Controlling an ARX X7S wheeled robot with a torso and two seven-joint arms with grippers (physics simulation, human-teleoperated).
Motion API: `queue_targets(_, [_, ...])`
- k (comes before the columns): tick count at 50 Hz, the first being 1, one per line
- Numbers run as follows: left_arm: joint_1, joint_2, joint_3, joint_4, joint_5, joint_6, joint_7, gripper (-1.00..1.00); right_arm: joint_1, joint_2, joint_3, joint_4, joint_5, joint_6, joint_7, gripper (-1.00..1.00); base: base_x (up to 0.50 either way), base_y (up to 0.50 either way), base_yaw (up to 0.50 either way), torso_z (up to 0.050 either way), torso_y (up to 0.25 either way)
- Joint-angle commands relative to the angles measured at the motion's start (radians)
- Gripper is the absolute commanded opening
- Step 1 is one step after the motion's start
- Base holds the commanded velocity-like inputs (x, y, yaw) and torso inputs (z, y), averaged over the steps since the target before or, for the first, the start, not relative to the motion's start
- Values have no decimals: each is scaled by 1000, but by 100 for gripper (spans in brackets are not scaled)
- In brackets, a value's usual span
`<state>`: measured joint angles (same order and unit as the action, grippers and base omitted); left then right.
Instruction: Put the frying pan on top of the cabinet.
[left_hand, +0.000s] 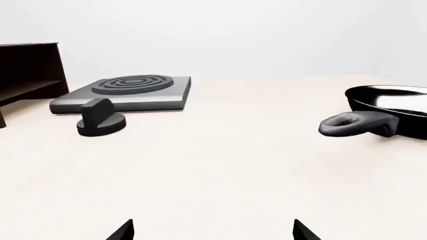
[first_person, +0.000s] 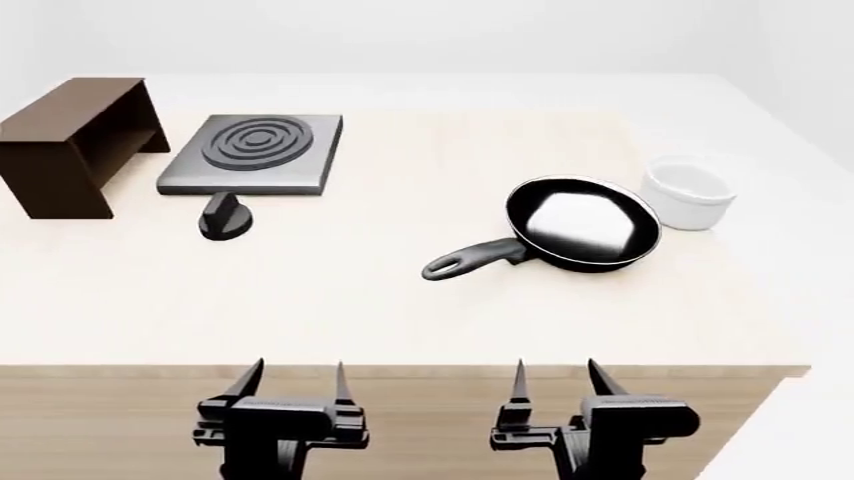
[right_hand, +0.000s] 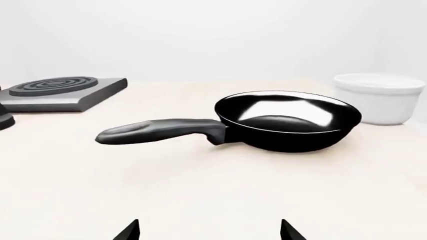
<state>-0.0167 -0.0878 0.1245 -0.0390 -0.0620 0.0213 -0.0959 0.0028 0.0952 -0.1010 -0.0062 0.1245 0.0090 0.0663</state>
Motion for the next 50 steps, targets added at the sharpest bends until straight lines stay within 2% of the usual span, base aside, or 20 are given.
queue_targets(1, [-8,-19,13,35,-19,-58,-13,100,6,21,-17,-52,4,58,25,100,0,0,0,0,0])
queue_targets(3, [-19,-40,27,124,1,-147,-16,100,30,42,-3,-177,25,197,42,100,0,0,0,0,0])
queue_targets(4, [-43,-51,13,240,-27,-284,-15,100,44,59,13,-267,25,251,59,100,0,0,0,0,0])
queue_targets(5, [-67,-61,11,314,-8,-354,-35,100,66,70,30,-344,31,333,81,100,0,0,0,0,0])
queue_targets(9, [-147,-81,-18,526,-37,-580,-46,100,97,101,50,-546,26,478,130,100,0,0,0,0,0])
queue_targets(14, [-136,-84,-14,549,-50,-567,-40,100,40,108,67,-603,50,402,120,100,106,0,0,0,0])
queue_targets(50, [-119,-101,8,472,-58,-512,-60,100,51,135,40,-556,94,400,130,100,500,0,0,0,0])
